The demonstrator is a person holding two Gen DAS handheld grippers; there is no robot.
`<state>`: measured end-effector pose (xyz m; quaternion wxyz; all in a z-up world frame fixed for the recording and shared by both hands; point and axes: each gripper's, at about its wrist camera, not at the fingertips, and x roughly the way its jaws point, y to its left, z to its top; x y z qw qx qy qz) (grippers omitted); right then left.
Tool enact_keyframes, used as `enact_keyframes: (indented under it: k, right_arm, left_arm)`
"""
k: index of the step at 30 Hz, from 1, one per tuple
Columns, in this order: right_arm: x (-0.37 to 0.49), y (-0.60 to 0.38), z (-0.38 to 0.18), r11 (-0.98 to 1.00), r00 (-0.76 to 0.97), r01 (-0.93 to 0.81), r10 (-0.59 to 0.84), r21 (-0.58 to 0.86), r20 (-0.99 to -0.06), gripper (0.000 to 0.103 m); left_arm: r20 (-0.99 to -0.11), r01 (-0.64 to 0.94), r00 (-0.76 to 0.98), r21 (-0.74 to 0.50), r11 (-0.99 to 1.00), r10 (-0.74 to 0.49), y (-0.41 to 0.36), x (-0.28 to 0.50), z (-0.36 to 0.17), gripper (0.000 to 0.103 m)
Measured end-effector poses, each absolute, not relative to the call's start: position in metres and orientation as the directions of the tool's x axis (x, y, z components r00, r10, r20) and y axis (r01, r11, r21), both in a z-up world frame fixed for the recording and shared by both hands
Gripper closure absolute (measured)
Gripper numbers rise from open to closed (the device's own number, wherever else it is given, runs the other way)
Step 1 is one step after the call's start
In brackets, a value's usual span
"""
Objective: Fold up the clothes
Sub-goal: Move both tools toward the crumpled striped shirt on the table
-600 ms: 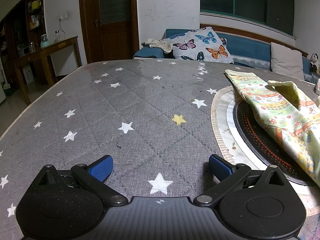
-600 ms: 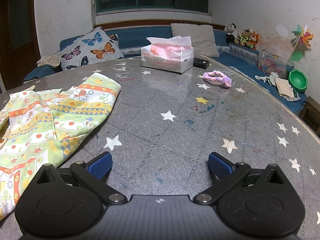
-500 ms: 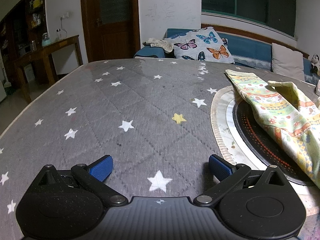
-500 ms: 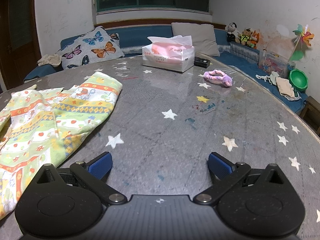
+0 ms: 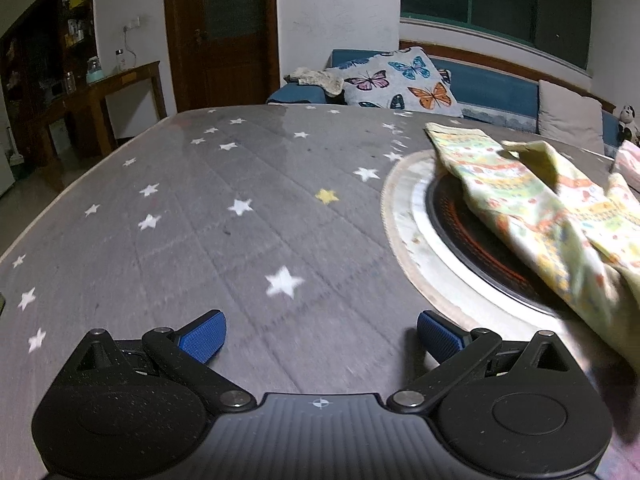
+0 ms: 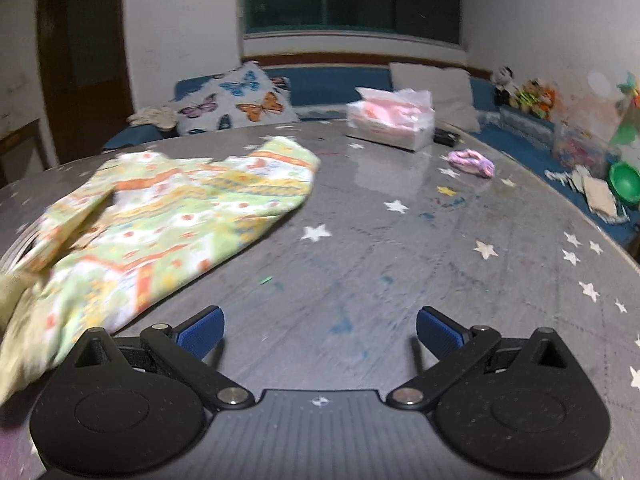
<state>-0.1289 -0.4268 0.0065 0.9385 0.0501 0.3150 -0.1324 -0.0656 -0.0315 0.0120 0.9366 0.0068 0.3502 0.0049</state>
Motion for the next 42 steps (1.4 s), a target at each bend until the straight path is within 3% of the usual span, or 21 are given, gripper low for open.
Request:
enact_keyframes:
  k: [19,42]
  right_arm:
    - [-0.176,-0.374,0.009,0.992,0.81,0.111,-0.057,0.058,-0.584,0.0]
    - [-0.183,-0.361,0.009,0.995,0.809,0.072,-0.015,0.073,-0.588,0.0]
  left_arm:
    - [-0.655,0.128,0.753,0.058,0.99,-0.059,-0.095,-0.108,0.022,0.0]
    - [-0.664,0.173,0.744,0.083,0.982,-0.075,-0.115,-0.121,0.022,0.0]
